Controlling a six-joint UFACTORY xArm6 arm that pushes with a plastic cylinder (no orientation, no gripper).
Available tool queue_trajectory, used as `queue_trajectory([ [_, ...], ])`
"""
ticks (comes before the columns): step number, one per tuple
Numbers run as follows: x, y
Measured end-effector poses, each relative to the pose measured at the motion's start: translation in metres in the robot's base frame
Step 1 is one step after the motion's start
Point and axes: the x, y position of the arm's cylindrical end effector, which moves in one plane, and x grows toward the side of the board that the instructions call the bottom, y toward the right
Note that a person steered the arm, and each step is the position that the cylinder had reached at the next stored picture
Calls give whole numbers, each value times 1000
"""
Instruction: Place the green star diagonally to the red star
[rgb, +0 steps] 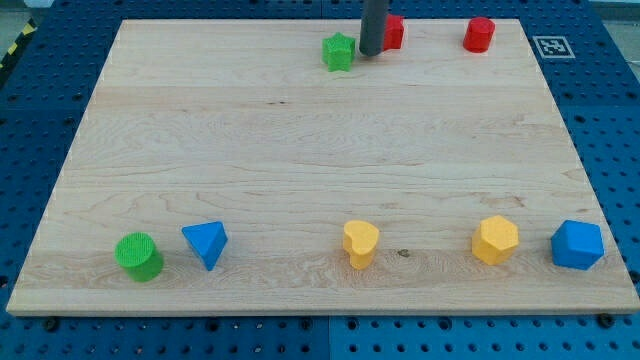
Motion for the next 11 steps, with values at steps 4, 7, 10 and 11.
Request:
queue_trajectory([
  [4,24,-35],
  [7,22,-60],
  [10,64,-77],
  [11,64,-108],
])
